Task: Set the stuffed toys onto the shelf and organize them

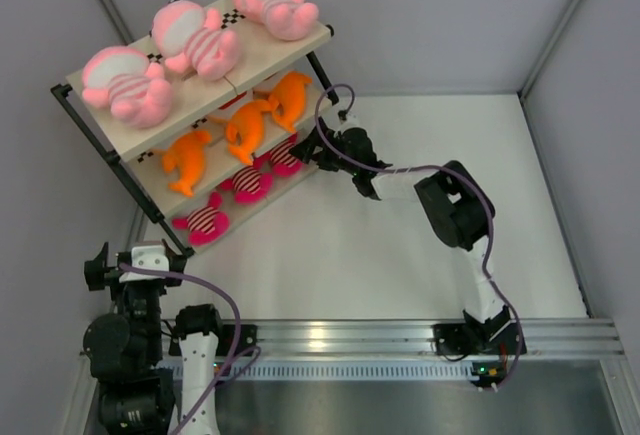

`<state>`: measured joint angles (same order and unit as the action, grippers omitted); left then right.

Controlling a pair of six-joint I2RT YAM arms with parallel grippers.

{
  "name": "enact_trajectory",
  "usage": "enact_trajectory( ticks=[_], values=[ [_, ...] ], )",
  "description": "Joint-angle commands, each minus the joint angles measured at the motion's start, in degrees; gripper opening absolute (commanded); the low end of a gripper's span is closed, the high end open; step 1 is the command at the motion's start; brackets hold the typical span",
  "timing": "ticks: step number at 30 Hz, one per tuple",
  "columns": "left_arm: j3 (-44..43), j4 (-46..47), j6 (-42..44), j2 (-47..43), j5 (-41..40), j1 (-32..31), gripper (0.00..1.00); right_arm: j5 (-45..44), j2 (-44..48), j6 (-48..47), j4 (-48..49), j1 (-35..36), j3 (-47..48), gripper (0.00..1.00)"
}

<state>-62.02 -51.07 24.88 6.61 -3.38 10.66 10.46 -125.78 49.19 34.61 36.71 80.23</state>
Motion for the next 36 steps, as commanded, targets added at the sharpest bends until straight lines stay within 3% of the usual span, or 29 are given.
enact_trajectory(
  ticks=[1, 5, 8, 14, 19, 24, 28, 36],
  values=[
    [0.7, 2.5, -1.5, 0.1, -1.1, -0.2, 0.93, -0.4, 10.2, -4.5, -2.7, 0.6, -3.2, 1.0],
    [1.1, 2.6, -2.6, 0.3, -5.0, -0.1, 0.93, -4.6, 21.0, -12.0, -13.3, 0.3, -6.6, 0.99],
    [2.7, 2.6, -3.8, 0.2, -8.4, 0.1, 0.92, -12.5, 30.2, -18.1, -22.2, 0.3, -10.8, 1.0],
    [4.0, 2.2, -6.3, 0.2, -10.8, 1.7, 0.93, -22.4, 49.7, -25.6, -32.6, -1.5, -22.4, 0.99],
    [4.4, 1.7, -9.0, 0.2, -11.7, 3.8, 0.93, -25.0, 61.9, -28.5, -46.6, -12.5, -25.4, 0.99],
    [5.8, -0.4, -11.9, 0.0, -9.6, 6.0, 0.92, -23.7, 71.4, -32.1, -46.8, -23.4, -30.7, 0.99],
    [5.9, -1.4, -12.5, 0.4, -8.3, 8.2, 0.92, -23.4, 77.3, -34.2, -44.5, -24.2, -34.1, 0.99],
    [6.6, -1.8, -12.5, 1.3, -7.8, 10.3, 0.92, -18.8, 76.8, -33.2, -42.9, -24.2, -35.7, 1.0]
  ],
)
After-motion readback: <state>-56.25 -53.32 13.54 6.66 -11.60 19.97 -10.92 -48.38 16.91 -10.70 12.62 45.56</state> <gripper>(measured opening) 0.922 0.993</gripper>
